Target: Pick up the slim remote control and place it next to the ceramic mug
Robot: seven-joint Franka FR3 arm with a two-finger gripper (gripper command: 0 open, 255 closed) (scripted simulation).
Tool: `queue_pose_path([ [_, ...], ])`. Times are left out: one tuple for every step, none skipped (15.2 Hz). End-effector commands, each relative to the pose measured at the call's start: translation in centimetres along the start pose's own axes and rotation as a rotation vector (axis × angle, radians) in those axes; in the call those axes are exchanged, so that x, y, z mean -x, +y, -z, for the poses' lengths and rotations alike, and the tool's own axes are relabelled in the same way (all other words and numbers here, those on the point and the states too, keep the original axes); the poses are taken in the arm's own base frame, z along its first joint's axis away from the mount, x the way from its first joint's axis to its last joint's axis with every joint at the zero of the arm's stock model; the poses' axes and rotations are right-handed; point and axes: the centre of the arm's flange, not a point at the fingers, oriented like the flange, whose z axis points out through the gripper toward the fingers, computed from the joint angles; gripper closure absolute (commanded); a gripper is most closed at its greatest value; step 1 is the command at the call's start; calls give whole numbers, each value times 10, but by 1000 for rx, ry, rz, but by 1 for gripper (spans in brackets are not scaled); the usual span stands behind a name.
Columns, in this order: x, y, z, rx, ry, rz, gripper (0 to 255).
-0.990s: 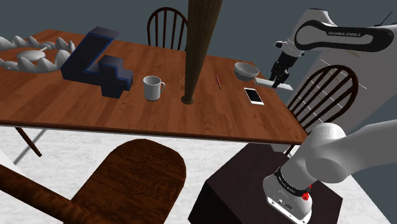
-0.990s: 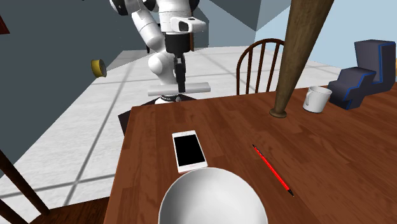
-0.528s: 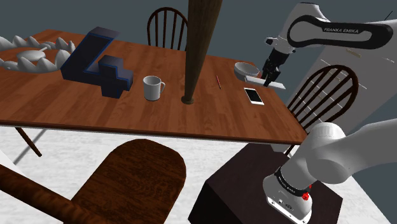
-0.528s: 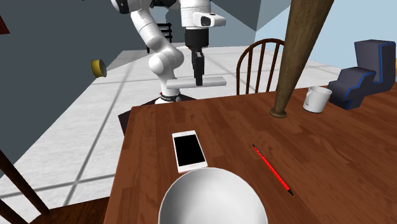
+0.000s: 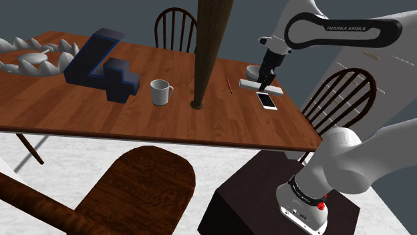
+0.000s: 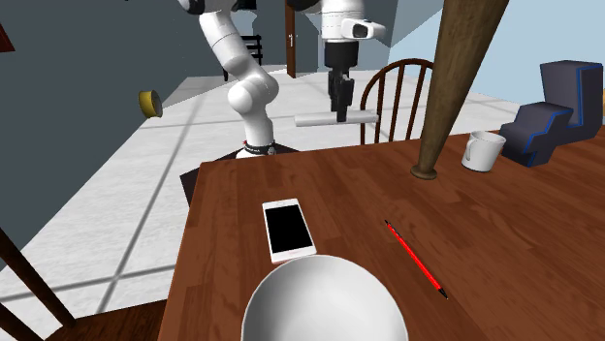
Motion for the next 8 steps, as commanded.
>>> queue_pose_path([
  [-27, -7, -2, 0, 1, -1, 255],
  [-39, -12, -3, 0, 1, -1, 255],
  [-52, -17, -3, 0, 1, -1, 255],
  [-64, -22, -3, 0, 1, -1, 255],
  [-76, -26, -4, 0, 1, -1, 255],
  [-88, -31, -4, 0, 1, -1, 255],
  [-101, -36, -4, 0, 1, -1, 255],
  [-113, -41, -4, 0, 1, -1, 255],
])
